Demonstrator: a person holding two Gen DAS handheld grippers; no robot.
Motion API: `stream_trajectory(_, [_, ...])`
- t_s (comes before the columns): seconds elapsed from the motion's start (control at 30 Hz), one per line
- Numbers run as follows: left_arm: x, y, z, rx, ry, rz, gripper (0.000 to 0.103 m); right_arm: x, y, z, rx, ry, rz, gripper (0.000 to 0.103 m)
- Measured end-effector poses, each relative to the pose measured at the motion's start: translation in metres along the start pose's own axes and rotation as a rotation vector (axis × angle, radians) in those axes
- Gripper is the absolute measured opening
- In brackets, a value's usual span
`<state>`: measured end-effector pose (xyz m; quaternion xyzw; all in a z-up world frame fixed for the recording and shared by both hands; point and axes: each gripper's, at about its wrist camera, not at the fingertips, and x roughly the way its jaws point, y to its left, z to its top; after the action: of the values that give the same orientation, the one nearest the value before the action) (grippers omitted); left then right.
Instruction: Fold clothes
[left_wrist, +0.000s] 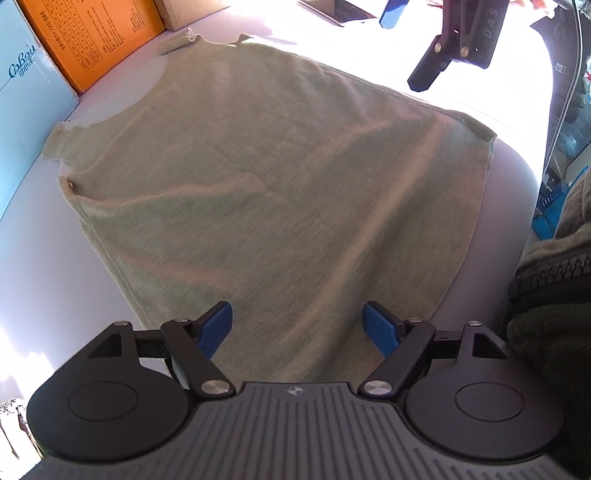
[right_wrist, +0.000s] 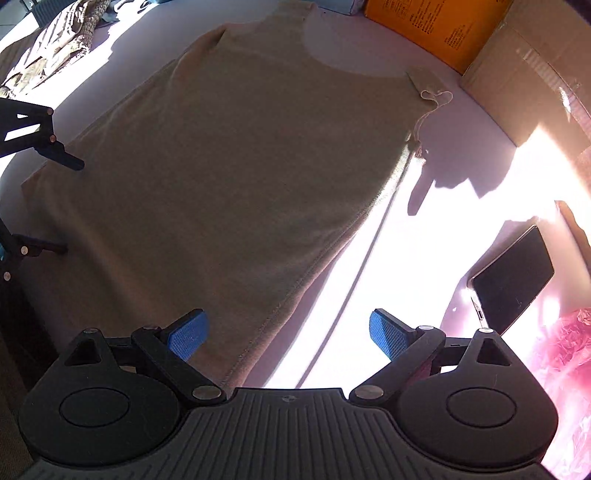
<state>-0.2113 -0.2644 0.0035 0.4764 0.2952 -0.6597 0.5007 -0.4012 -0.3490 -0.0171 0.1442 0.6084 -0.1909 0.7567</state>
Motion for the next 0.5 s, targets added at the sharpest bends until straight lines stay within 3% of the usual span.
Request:
stream_trajectory(0.17, [-0.018,0.024,0.016,-0.114,-0.071,0.006,0.077,0.004,-0.001,0.005,-0.016,0.004,-0.007,0.095])
stream_trajectory(0.33, [-0.026,0.041,0.036,-0.205,-0.102,0.092,0.078,-0.007,-0.005,0.015,-0.048,-0.047,0.022,0.097])
stream_trajectory(0.5, [-0.004,0.055,0.036,-0.261,-0.027,0.18,0.079,0.008,0.012,0.01,-0.083,-0.112,0.045,0.101])
